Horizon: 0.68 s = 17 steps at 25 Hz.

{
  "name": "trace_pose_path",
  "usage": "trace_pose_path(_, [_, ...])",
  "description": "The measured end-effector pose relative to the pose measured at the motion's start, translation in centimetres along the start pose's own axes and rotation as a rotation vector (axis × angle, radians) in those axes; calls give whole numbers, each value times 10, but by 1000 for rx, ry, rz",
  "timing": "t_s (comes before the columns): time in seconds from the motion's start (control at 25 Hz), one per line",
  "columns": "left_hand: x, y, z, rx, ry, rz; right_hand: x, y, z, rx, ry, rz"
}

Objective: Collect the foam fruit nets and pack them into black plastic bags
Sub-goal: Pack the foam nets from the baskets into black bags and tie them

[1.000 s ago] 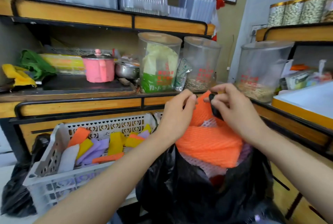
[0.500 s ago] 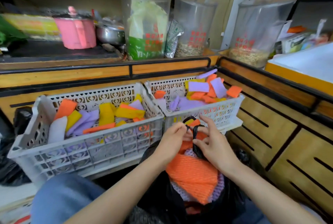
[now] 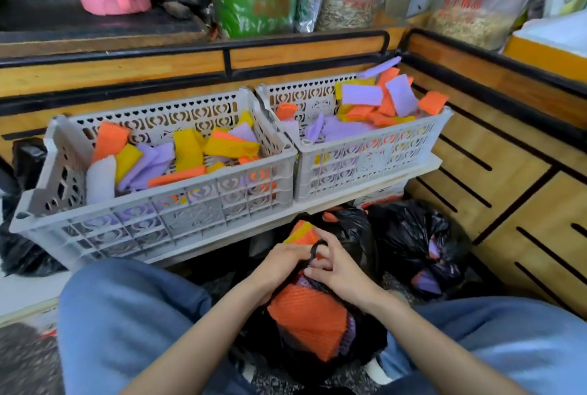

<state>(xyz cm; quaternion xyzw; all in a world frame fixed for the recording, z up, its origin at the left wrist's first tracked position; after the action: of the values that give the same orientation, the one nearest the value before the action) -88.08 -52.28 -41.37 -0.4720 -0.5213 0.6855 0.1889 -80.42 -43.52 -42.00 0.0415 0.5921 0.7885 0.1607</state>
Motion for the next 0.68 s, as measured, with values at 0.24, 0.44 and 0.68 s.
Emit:
trace_pose_path(0.24, [7, 9, 23, 212, -45, 74, 15, -13, 2, -145, -8, -34])
trace_pose_path(0.44, [7, 25, 41, -44, -41, 168, 31, -18, -8, -126, -10, -22])
trace_pose_path(0.68, [1, 48, 49, -279, 37, 136, 36, -20, -19, -204, 22, 26])
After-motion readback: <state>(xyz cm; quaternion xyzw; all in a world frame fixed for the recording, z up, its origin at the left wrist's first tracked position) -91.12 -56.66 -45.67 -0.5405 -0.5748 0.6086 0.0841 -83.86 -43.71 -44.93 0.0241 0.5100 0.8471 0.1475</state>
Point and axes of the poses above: each hand's wrist, its own x-axis towards the middle knuckle, its own z-axis out of the back of the hand, y = z × x, the point moved 5 cm from there along x, towards the middle knuckle, and after that the axes turned 5 degrees about z, right-handed, at the moved point
